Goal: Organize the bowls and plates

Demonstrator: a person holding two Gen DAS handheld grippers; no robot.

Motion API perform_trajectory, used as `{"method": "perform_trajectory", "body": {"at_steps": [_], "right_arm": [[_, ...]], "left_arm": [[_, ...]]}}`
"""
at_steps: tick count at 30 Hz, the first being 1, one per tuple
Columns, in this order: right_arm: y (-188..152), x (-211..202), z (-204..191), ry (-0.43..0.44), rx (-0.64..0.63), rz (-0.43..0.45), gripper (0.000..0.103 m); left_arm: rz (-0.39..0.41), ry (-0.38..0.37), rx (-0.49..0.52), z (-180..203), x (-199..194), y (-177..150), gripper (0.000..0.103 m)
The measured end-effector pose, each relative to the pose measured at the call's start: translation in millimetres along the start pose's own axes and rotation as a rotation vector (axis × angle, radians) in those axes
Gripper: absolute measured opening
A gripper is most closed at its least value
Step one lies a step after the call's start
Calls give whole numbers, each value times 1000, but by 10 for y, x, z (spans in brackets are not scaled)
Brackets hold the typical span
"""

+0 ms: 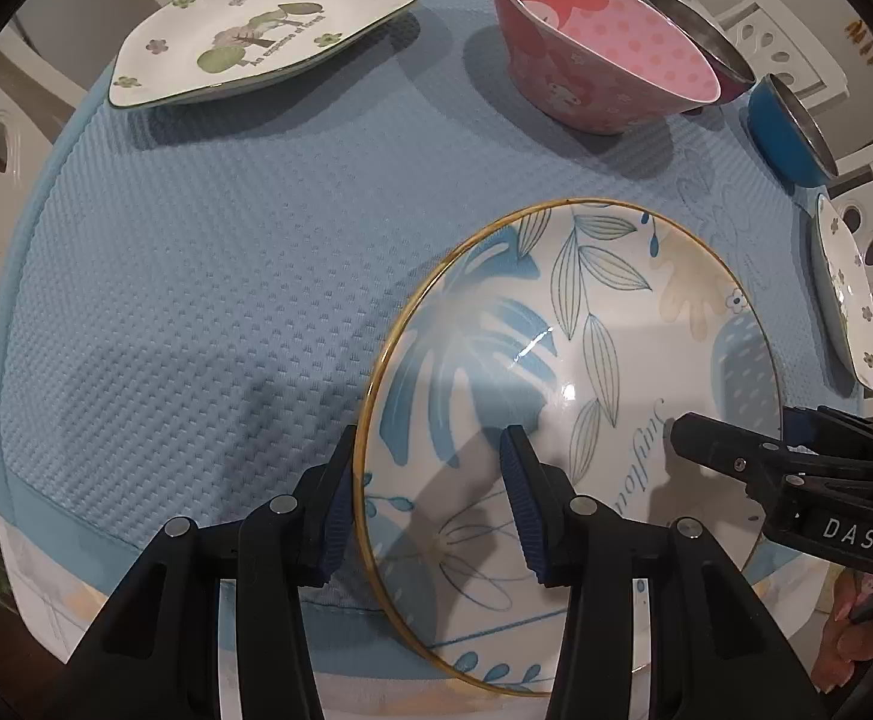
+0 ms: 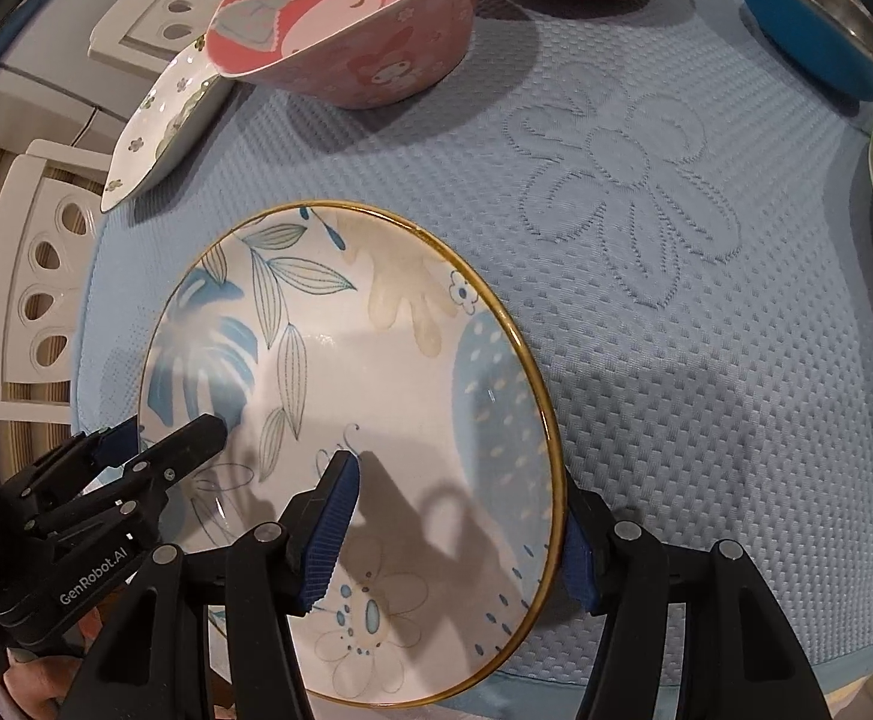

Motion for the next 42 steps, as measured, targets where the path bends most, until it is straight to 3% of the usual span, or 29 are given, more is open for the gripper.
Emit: {"method": "perform_trajectory", "body": {"at_steps": [20, 24, 27, 32, 36, 42], "right_arm": [[55, 134, -240, -68, -44, -8, 61], [24, 142, -252, -72, -53, -9, 67], [34, 190, -335, -74, -66, -27, 77], [16, 155, -346, -43, 25, -38, 77], [31, -29, -290, 20, 116, -4, 77], [205, -342, -345, 46, 162, 57, 77]], "left_arm": [[-27, -15, -42, -182, 19, -12, 49], [-42, -23, -56, -192, 20, 24, 50], [-75, -18, -30, -193, 37, 42, 58], [-119, 19, -13, -222, -61, 72, 60], [-75, 1, -64, -445, -329, 250, 72], [5, 42, -123, -782, -669, 742, 73]]}}
Point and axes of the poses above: each gripper's, at about its wrist camera, not at the fingertips, and x roughly the way its jaws point, z to its right, y to its top, the point moved 4 cm from there along x, roughly the way its jaws point, and after that the axes turned 10 degrees about -x, right-handed, at the moved point
